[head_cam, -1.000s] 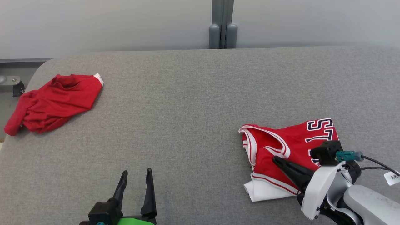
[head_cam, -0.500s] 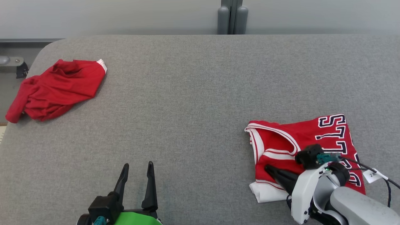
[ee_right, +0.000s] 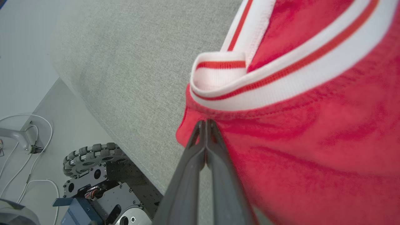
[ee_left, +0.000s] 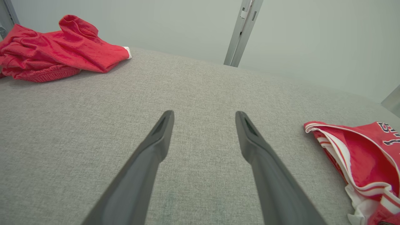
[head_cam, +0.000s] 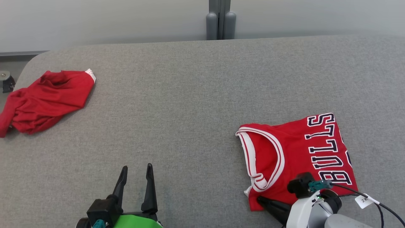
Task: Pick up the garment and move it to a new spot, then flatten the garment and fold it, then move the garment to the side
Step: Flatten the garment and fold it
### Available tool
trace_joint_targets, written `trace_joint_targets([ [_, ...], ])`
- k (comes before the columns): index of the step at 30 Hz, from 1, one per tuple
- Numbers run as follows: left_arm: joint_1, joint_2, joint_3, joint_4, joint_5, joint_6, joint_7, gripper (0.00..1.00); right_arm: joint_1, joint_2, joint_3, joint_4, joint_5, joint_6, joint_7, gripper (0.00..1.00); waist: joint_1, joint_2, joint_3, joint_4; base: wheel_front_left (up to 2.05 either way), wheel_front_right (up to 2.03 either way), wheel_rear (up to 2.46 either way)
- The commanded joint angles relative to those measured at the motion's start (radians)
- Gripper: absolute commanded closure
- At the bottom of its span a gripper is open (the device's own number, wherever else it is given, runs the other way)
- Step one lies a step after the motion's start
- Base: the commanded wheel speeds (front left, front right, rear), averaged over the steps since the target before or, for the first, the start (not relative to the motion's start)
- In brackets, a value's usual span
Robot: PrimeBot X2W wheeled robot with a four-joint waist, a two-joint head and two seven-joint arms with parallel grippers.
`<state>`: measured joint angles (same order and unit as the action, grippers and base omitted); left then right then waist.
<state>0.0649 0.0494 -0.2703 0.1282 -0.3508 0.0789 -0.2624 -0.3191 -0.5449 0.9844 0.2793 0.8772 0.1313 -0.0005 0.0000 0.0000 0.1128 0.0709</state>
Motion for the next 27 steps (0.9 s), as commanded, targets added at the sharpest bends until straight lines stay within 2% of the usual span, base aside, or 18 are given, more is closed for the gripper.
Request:
trace_joint_targets([
  [1,-0.002,0.002,0.002,-0.001,0.004,-0.001,-0.003,0.00,0.011,0.006,0.005,0.007,0.006,-0.001,-0.004,1.00,0.0000,0.0000,-0.002,-0.010,0.00,0.00,0.00],
  [12,0.013,0.002,0.001,0.011,-0.002,-0.001,-0.003,0.00,0.033,0.049,0.027,0.072,0.008,-0.001,-0.038,1.00,0.0000,0.0000,-0.031,-0.030,0.00,0.00,0.00],
  [18,0.027,0.002,0.019,0.009,0.015,-0.006,-0.003,0.00,0.076,0.012,-0.045,0.034,0.019,-0.001,-0.114,1.00,0.0000,0.0000,-0.066,-0.036,0.00,0.00,0.00],
  [21,0.035,0.002,0.036,0.009,0.024,-0.008,-0.003,0.00,0.117,-0.032,-0.133,0.011,0.000,-0.001,-0.170,1.00,0.0000,0.0000,-0.090,-0.041,0.00,0.00,0.00],
  [23,0.045,0.002,0.045,0.008,0.029,-0.011,-0.003,0.00,0.157,-0.051,-0.208,0.009,-0.018,-0.001,-0.204,0.57,0.0000,0.0000,-0.107,-0.044,0.00,0.00,0.00],
  [24,0.050,0.002,0.050,0.007,0.031,-0.012,-0.003,0.00,0.175,-0.057,-0.248,0.010,-0.031,-0.001,-0.218,0.05,0.0000,0.0000,-0.112,-0.045,0.00,0.00,0.00],
  [25,0.053,0.002,0.057,0.003,0.033,-0.013,-0.003,0.00,0.193,-0.061,-0.303,0.014,-0.049,-0.001,-0.232,0.00,0.0000,0.0000,-0.117,-0.048,0.00,0.00,0.00],
  [27,0.056,0.002,0.063,-0.004,0.047,-0.018,-0.003,0.00,0.231,-0.066,-0.424,0.035,-0.117,-0.001,-0.252,0.00,0.0000,0.0000,-0.127,-0.050,0.00,0.00,0.00],
])
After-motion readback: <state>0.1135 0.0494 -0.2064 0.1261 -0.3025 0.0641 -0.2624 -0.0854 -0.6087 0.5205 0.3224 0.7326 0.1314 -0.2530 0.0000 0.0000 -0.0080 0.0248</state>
